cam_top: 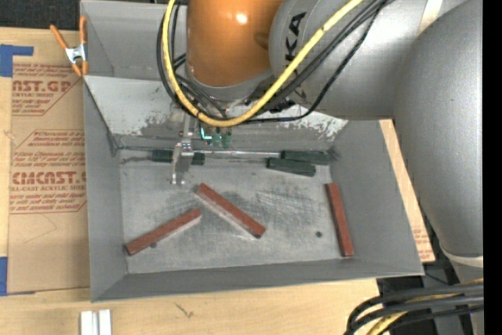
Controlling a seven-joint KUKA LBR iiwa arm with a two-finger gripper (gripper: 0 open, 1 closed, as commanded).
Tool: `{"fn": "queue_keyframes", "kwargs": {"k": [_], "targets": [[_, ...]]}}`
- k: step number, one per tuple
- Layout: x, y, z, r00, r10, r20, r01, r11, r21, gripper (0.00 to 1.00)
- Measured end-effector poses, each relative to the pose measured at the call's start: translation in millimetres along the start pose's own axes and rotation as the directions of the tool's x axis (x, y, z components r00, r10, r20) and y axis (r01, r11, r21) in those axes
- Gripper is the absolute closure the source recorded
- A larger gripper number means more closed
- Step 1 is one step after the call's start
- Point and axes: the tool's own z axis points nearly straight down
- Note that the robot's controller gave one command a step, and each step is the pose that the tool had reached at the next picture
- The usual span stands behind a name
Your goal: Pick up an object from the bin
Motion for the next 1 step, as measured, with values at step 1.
{"fn": "queue_keyframes", "kwargs": {"k": [1], "targets": [[-0.8, -0.6, -3.1, 1.0, 0.0, 0.004, 0.0, 1.0, 0.0, 0.0]]}}
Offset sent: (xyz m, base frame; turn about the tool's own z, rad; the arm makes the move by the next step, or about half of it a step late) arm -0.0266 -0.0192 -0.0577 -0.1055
